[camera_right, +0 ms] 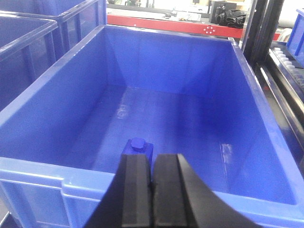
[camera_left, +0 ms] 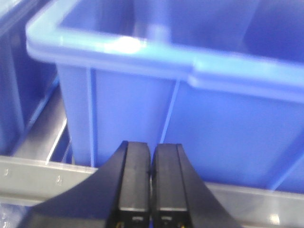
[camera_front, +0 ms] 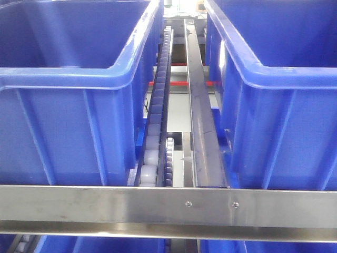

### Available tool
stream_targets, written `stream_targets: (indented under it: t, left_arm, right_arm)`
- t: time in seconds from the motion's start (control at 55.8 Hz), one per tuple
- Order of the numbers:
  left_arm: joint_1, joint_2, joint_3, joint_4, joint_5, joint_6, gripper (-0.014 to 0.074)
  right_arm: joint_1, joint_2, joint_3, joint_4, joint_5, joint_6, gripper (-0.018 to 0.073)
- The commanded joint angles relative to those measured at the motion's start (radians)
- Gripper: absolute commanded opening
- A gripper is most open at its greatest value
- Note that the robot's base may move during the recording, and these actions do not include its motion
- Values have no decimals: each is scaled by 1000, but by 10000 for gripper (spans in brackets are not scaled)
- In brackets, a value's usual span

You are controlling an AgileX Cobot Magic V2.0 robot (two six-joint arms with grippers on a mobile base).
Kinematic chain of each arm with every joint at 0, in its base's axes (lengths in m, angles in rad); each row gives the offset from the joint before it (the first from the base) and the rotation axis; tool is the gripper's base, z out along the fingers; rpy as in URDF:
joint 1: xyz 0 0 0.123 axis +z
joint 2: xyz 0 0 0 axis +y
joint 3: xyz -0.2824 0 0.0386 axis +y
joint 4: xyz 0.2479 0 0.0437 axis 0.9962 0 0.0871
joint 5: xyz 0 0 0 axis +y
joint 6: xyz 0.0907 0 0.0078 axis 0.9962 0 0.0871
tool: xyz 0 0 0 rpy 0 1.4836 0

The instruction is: Pick and sort blue part to right shelf

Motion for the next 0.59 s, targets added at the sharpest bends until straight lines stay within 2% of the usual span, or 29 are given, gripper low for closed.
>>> stream_targets:
  t: [0.0, 0.574]
  left_arm:
    - [2, -30, 40, -9, -102, -7, 124]
    - [2, -30, 38, -9, -95, -7, 124]
  right_arm:
    - [-7, 4, -24, -23, -85, -7, 52]
    - [-7, 4, -24, -23, -85, -7, 52]
